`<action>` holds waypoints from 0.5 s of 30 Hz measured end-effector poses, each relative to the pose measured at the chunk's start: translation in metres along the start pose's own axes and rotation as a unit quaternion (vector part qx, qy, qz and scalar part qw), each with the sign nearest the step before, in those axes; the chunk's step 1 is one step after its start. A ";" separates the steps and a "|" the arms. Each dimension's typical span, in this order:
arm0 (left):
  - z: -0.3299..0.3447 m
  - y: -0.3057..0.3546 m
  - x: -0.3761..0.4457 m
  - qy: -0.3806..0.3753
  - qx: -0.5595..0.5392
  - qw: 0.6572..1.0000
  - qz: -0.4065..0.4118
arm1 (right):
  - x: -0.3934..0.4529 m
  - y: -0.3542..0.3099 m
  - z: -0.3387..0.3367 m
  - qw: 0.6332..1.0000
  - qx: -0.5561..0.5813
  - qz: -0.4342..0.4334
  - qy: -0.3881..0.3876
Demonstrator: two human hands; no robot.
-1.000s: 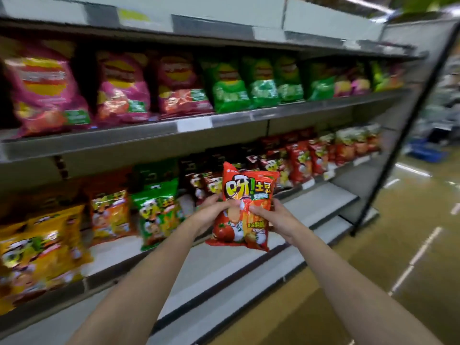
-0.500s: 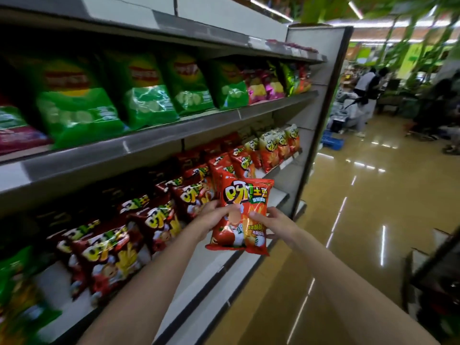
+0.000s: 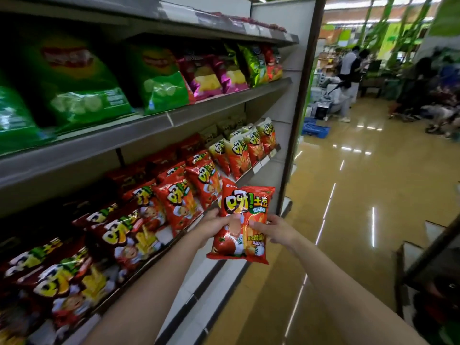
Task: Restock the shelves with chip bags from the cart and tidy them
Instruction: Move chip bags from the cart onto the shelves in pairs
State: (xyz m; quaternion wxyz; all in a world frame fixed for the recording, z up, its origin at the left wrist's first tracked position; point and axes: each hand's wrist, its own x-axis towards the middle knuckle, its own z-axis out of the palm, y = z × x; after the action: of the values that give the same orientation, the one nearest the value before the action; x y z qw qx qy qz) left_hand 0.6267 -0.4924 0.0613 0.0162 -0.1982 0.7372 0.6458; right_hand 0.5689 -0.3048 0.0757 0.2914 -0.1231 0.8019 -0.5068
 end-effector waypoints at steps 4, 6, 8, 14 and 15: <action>0.031 0.019 0.052 0.026 -0.022 0.999 -0.004 | 0.064 0.005 -0.055 0.999 -0.023 -0.023 -0.011; 0.049 0.034 0.079 0.045 -0.043 0.998 -0.012 | 0.092 0.000 -0.087 0.999 -0.027 -0.024 -0.011; 0.066 0.050 0.103 0.077 -0.058 0.995 -0.013 | 0.118 -0.010 -0.118 0.999 -0.041 -0.031 -0.013; 0.095 0.077 0.148 0.131 -0.096 0.987 -0.019 | 0.162 -0.043 -0.165 0.994 -0.063 -0.067 -0.055; 0.096 0.078 0.152 0.136 -0.098 0.986 -0.022 | 0.165 -0.045 -0.166 0.994 -0.062 -0.073 -0.060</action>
State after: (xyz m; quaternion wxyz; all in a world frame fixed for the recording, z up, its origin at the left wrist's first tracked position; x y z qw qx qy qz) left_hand 0.4397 -0.4345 0.0771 -0.0901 -0.3009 0.6611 0.6814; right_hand 0.3343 -0.2834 0.1122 0.2928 -0.2291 0.8020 -0.4675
